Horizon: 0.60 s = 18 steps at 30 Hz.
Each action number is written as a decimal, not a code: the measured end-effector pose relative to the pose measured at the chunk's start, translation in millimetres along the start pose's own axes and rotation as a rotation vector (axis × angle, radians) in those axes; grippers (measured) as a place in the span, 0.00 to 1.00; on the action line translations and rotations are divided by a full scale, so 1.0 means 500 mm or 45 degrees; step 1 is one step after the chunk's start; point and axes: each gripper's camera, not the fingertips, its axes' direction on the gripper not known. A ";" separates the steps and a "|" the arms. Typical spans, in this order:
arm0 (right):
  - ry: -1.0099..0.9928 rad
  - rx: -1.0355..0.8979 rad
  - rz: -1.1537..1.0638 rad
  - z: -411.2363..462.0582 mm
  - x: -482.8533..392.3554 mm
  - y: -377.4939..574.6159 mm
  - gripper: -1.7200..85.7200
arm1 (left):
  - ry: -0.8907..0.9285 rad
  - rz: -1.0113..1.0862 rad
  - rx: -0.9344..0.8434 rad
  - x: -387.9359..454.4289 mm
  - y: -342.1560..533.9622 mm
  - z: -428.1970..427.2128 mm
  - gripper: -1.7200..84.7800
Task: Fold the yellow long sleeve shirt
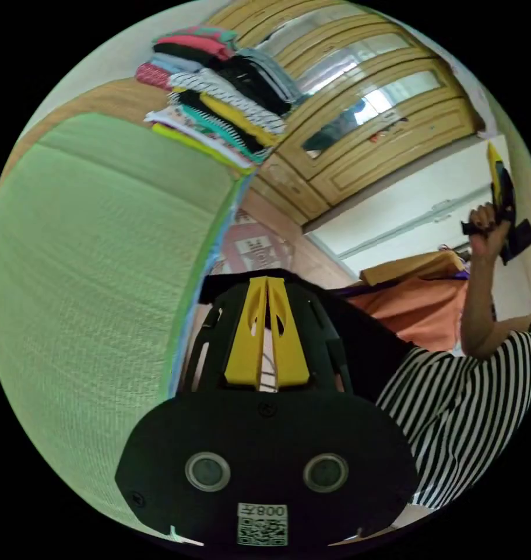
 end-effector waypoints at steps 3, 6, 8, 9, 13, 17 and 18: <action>0.029 0.043 0.027 -0.112 0.040 -0.002 0.08 | 0.176 0.150 0.009 0.111 0.004 0.045 0.03; 0.026 0.112 0.023 -0.215 0.087 0.003 0.09 | 0.295 0.275 -0.004 0.227 -0.004 0.096 0.05; 0.021 0.157 0.033 -0.285 0.135 0.003 0.10 | 0.373 0.367 0.000 0.328 -0.023 0.129 0.06; 0.017 0.170 0.038 -0.302 0.149 0.003 0.10 | 0.396 0.394 0.002 0.355 -0.030 0.136 0.07; -0.008 0.274 0.088 -0.411 0.237 0.013 0.10 | 0.473 0.666 -0.045 0.581 -0.095 0.193 0.10; 0.045 0.324 0.088 -0.504 0.303 0.040 0.10 | 0.453 1.021 -0.167 0.842 -0.145 0.275 0.10; 0.045 0.329 0.091 -0.515 0.313 0.044 0.10 | 0.449 1.064 -0.183 0.877 -0.149 0.288 0.10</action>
